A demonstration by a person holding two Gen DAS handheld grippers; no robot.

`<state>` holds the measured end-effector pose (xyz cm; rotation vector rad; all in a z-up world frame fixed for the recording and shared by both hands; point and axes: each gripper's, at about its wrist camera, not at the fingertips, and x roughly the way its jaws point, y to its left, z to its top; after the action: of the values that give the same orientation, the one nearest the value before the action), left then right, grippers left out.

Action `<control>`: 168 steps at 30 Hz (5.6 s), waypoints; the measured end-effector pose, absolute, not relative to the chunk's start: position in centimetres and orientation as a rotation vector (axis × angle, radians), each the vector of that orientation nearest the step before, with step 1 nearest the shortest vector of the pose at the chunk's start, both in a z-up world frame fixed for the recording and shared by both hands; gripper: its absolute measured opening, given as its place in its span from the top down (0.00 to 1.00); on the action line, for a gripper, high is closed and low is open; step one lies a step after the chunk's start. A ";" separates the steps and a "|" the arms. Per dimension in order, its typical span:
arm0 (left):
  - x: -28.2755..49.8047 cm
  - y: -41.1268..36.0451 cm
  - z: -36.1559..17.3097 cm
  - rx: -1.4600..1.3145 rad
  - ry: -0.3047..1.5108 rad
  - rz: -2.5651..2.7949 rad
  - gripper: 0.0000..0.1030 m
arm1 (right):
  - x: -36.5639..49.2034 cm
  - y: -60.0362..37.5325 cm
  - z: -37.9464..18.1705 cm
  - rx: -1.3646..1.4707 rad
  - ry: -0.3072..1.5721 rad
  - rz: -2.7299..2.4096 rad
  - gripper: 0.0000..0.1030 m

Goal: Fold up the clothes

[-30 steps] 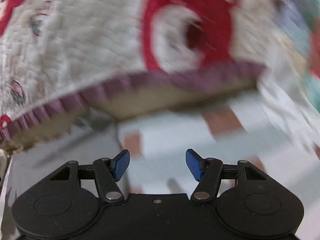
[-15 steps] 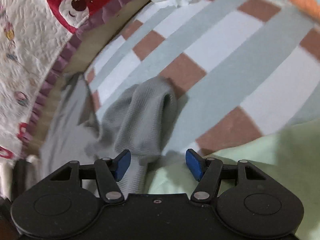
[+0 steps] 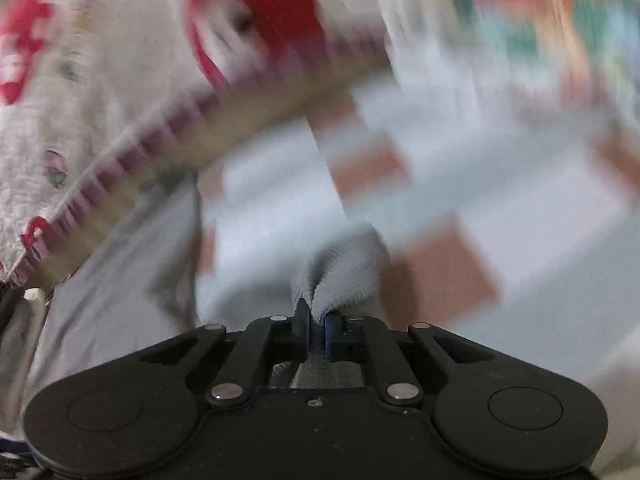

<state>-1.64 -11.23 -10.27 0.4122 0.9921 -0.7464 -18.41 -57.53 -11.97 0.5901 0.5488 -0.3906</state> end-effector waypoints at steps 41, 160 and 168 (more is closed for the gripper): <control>-2.9 -3.7 -7.9 0.452 1.097 -0.614 0.41 | -30.8 -43.9 -11.0 0.465 0.636 -0.088 0.95; 5.0 13.5 -10.0 -0.480 1.196 -0.499 0.25 | -5.7 -15.4 -8.9 0.417 1.007 0.999 0.96; 4.7 13.1 -10.4 -0.470 1.210 -0.354 0.20 | -6.1 -16.4 -8.7 0.447 0.985 1.068 0.96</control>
<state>4.68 13.09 -10.39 -0.4704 1.2104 -0.3535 -6.11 -16.42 -8.66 0.4467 0.9847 1.0678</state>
